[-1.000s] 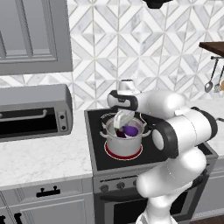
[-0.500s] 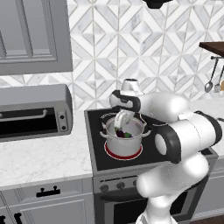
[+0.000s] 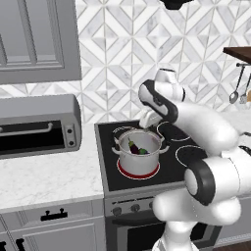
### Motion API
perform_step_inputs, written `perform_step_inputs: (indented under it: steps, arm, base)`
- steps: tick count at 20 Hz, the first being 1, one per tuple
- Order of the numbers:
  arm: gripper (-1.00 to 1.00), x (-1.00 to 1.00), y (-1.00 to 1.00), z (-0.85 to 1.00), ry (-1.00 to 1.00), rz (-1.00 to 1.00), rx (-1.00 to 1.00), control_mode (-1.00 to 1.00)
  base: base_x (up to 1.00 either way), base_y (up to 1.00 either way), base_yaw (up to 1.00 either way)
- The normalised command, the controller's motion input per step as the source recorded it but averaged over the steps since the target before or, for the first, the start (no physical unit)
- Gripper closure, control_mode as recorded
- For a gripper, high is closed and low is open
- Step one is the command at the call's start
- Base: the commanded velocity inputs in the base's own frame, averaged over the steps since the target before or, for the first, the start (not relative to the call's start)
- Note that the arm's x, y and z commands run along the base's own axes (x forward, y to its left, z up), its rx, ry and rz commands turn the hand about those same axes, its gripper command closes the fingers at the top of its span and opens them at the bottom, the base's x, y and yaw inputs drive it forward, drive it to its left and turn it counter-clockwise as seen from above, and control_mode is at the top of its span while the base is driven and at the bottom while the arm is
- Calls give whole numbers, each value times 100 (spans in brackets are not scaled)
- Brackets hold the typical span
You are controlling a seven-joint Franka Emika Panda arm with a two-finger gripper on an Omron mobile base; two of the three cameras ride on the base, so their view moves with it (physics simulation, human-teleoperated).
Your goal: Put the eggplant and eggplant in the pot. Retrieve the spatula and lightly stir the vegetables in the pot.
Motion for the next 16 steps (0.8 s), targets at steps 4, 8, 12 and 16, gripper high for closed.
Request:
perform_step_inputs:
  steps: [4, 8, 12, 16]
  arm:
    - [-100, -89, -24, 78, 4, -34, 0, -100]
    - [-100, -71, -7, 93, 1, -30, 0, -100]
    - [-100, -61, -3, 57, 4, -24, -4, -100]
    - [-100, -8, 0, 4, 5, -12, -6, -100]
  base:
    - [0, 0, 0]
    - [0, 0, 0]
    - [0, 0, 0]
    - [0, 0, 0]
